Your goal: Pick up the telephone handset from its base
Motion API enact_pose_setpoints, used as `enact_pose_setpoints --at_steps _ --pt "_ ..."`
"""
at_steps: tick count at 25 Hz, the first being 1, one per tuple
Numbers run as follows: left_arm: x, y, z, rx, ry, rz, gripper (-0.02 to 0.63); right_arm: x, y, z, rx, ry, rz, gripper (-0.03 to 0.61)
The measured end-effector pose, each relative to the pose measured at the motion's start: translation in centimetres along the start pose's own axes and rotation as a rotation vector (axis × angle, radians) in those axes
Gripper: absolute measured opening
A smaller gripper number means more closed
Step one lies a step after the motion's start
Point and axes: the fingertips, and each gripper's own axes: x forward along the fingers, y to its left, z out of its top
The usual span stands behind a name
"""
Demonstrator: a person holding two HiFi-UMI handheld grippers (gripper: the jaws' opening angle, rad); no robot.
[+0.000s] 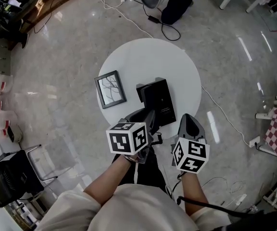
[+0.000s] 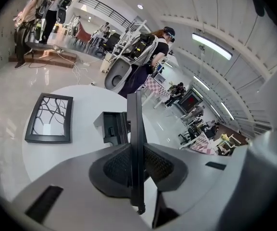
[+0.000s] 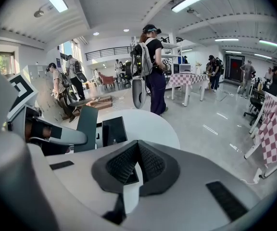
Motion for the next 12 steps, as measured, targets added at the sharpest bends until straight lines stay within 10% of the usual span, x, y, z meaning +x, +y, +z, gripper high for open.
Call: enact_pose_setpoints --at_steps 12 --pt "-2.6 -2.4 3.4 0.072 -0.07 -0.062 0.084 -1.6 0.8 3.2 0.0 -0.066 0.001 0.025"
